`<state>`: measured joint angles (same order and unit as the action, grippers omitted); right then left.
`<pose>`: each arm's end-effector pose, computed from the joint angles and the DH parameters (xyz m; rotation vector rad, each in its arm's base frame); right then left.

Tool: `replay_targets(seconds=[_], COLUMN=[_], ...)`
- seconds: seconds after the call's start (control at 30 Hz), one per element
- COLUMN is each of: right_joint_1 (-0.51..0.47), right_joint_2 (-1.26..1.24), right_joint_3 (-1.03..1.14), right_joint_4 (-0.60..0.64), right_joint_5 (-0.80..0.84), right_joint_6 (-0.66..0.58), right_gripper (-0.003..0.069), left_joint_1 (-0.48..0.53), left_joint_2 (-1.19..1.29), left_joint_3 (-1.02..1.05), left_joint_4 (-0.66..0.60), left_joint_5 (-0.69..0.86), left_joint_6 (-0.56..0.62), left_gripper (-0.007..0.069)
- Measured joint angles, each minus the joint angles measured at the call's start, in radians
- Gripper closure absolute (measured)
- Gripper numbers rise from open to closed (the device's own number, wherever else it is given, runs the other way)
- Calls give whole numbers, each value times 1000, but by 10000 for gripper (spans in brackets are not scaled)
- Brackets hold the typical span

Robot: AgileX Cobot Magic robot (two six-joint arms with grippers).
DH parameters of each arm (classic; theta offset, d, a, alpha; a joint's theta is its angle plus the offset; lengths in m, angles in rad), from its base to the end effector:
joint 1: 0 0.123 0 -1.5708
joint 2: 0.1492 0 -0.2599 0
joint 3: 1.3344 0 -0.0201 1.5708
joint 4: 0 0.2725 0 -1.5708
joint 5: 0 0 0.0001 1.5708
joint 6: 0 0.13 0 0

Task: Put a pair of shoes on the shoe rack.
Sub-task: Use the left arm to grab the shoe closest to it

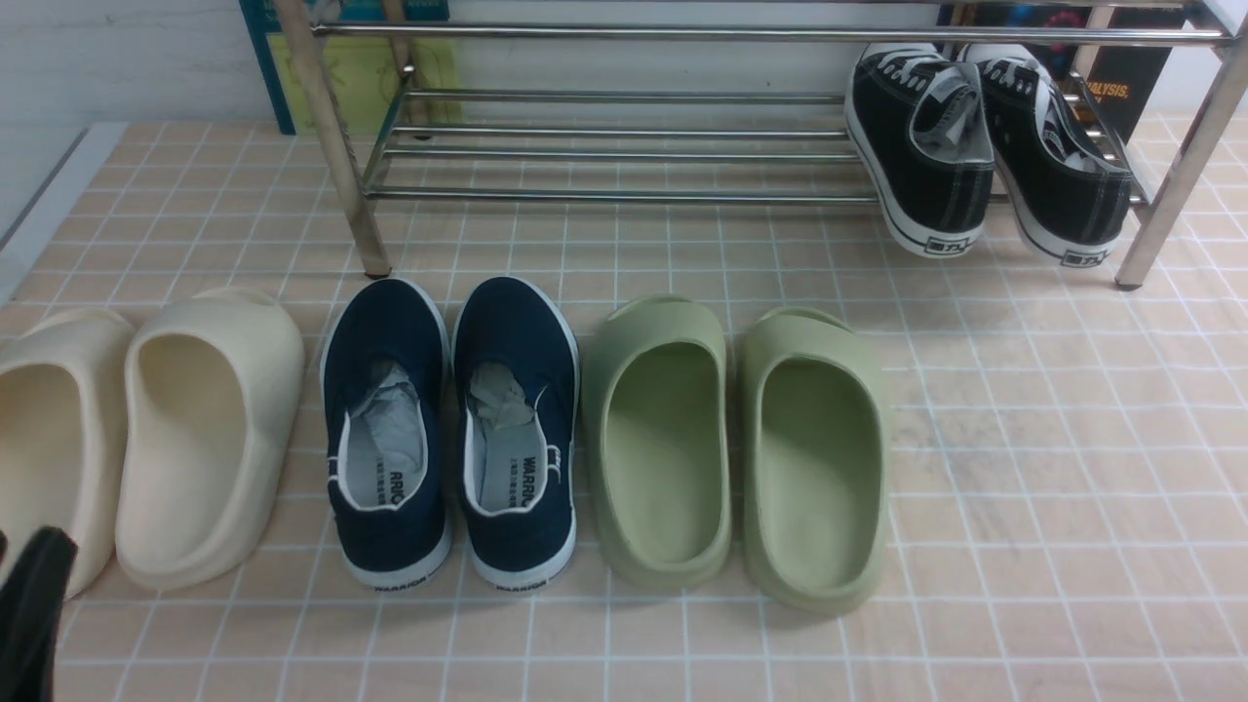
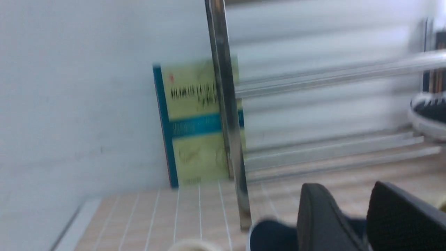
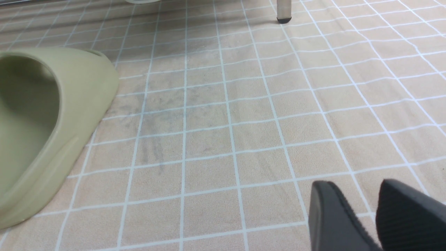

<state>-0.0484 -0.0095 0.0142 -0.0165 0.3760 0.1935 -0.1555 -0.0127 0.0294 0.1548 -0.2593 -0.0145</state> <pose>0.1368 -0.0074 0.1640 0.2150 1.8527 0.0841 0.1335 -0.0261 0.2392 0.2141 1.2258 -0.0422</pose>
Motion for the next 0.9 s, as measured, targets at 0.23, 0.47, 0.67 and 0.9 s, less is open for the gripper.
replay_targets(seconds=[0.23,0.47,0.67,0.9], right_joint_1=[0,0,0,0], right_joint_2=[0,0,0,0], right_joint_3=[0,0,0,0], right_joint_4=[0,0,0,0], right_joint_5=[0,0,0,0], right_joint_6=[0,0,0,1], right_gripper=[438,428,421,421], left_joint_1=[0,0,0,0], left_joint_2=[0,-1,156,468], left_joint_3=[0,-122,-393,-490], left_joint_4=[-18,-141,-174,-175], left_joint_5=[-456,-388,207,529], left_joint_6=[-142,-295,-191,-110], left_gripper=[385,385,385,385])
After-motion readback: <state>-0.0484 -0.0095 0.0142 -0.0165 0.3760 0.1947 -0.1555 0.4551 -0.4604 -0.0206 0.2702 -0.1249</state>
